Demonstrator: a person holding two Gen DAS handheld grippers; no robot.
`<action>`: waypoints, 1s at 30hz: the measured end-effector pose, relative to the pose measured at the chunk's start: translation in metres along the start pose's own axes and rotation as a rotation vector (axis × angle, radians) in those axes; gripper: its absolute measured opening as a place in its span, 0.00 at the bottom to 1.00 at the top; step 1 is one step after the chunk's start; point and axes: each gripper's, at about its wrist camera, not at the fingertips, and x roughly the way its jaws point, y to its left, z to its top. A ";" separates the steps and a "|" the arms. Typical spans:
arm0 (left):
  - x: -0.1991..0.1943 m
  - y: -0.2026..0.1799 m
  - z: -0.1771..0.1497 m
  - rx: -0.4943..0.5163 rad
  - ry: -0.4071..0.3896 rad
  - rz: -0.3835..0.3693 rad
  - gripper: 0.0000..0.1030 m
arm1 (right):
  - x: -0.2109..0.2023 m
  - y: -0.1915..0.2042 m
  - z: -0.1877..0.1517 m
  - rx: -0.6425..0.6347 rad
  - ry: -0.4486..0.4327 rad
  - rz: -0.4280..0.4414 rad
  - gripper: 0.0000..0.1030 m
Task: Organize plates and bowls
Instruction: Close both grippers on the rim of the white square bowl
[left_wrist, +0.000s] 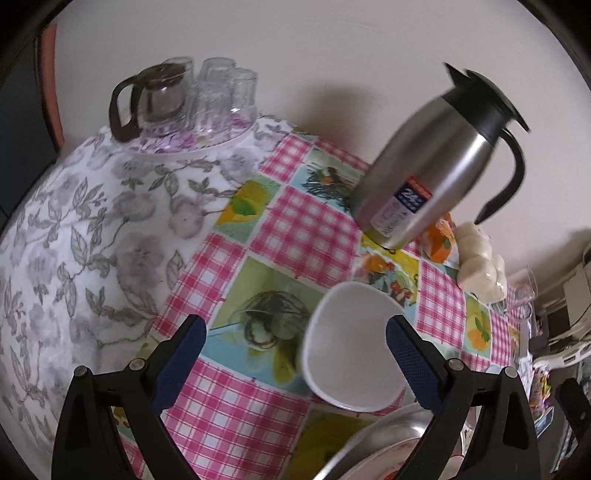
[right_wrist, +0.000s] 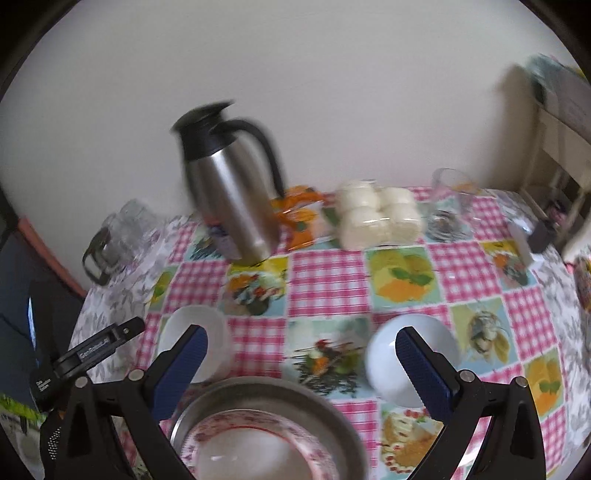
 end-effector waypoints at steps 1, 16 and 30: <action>0.001 0.004 0.001 -0.008 0.004 0.001 0.95 | 0.004 0.008 0.000 -0.013 0.013 0.007 1.00; 0.035 0.023 -0.006 -0.081 0.055 -0.116 0.95 | 0.094 0.080 -0.017 -0.081 0.270 -0.033 0.80; 0.059 0.016 -0.015 -0.015 0.112 -0.041 0.95 | 0.137 0.080 -0.028 -0.038 0.355 -0.110 0.56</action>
